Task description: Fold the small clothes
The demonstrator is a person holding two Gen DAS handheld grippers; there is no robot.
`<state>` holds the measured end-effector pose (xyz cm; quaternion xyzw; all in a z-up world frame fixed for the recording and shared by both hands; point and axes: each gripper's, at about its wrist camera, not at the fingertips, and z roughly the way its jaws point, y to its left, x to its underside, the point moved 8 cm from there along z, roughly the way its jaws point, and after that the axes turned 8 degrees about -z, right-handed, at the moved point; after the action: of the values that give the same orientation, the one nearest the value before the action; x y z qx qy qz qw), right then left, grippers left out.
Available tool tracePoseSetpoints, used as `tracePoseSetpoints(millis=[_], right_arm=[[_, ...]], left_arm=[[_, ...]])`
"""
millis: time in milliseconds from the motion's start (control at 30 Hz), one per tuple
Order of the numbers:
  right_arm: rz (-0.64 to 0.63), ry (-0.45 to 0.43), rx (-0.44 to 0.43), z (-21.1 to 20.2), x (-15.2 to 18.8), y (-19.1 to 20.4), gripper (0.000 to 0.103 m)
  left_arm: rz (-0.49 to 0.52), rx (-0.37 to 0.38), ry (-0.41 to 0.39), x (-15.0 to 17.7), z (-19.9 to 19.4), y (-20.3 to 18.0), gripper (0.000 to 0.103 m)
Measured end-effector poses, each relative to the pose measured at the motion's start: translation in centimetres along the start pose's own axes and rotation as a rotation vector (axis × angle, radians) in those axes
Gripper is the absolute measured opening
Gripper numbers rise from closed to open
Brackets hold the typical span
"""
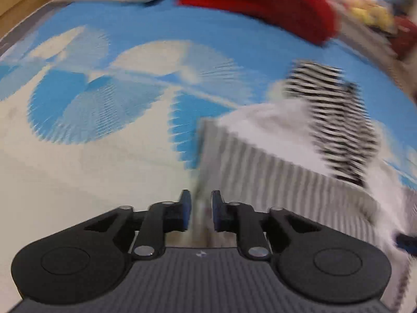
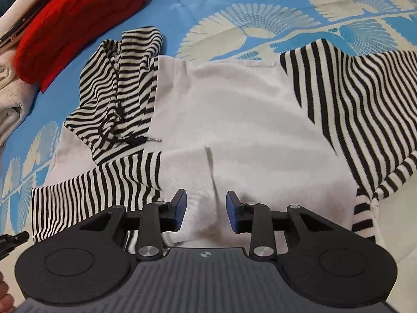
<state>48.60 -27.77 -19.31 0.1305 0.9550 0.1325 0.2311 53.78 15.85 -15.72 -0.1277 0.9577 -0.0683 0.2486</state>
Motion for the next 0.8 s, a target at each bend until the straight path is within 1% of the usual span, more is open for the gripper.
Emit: tracePoseSetpoints(millis=[67,100,133,167,200,233,267,333,367,400,433,467,500,533,567,633,667,733,800], right_arm=[[-0.003,0.008,-0.004,0.2,0.2,0.1,0.035],[-0.003,0.012,-0.005,0.3,0.2,0.1,0.035],[0.002,0.019,-0.008,0.6,0.4,0.1,0.035],[0.008,0.027,-0.009,0.8,0.5,0.0,0.035],[0.015,0.041,-0.010,1.2,0.7,-0.1,0.035],[0.023,0.060,-0.012,1.6,1.0,-0.2,0.035],[0.030,0.073,-0.009,1.9,1.2,-0.3,0.035],[0.032,0.089,0.021,2.2,1.7,-0.6,0.035],[0.029,0.085,0.026,2.2,1.6,-0.6,0.035],[0.025,0.076,0.023,2.0,1.5,-0.5,0.035],[0.017,0.065,0.016,1.9,1.4,-0.3,0.035],[0.008,0.059,0.008,1.8,1.4,-0.2,0.035],[-0.003,0.065,0.009,2.0,1.6,-0.2,0.036],[-0.016,0.087,0.019,2.5,2.0,-0.4,0.036],[-0.030,0.103,0.021,2.9,2.2,-0.6,0.036],[-0.034,0.094,0.027,2.3,2.0,-1.0,0.036],[-0.023,0.079,0.038,1.6,1.8,-1.2,0.037],[-0.014,0.017,0.002,-0.4,0.7,-1.3,0.038],[-0.029,-0.049,-0.018,-2.6,-0.3,-1.5,0.042]], left_arm=[[0.089,0.039,0.017,1.1,-0.7,-1.8,0.019],[0.121,0.054,0.044,2.0,-0.5,-2.2,0.019],[0.145,0.059,0.093,3.2,0.2,-2.4,0.019],[0.162,0.037,0.156,4.6,1.3,-1.9,0.019],[0.177,-0.013,0.214,5.9,2.6,-1.1,0.019],[0.194,-0.072,0.253,7.0,3.6,-0.1,0.021],[0.199,-0.071,0.244,7.3,3.7,0.3,0.021],[0.189,-0.067,0.225,7.0,2.6,-0.1,0.021],[0.198,-0.046,0.194,6.6,1.7,-0.8,0.021],[0.208,-0.013,0.165,6.3,1.0,-1.5,0.024],[0.210,0.020,0.150,6.3,0.8,-2.0,0.025],[0.208,0.030,0.162,6.8,1.1,-2.1,0.027],[0.208,-0.001,0.201,7.4,2.0,-1.7,0.032],[0.214,-0.061,0.244,8.2,3.0,-1.0,0.030],[0.225,-0.072,0.237,8.5,3.2,-1.0,0.030],[0.228,-0.093,0.220,7.8,2.2,-1.8,0.031],[0.236,-0.094,0.181,7.0,1.1,-2.7,0.031],[0.267,-0.077,0.092,5.7,-1.1,-4.5,0.036],[0.282,-0.049,0.013,4.9,-3.3,-6.4,0.040]])
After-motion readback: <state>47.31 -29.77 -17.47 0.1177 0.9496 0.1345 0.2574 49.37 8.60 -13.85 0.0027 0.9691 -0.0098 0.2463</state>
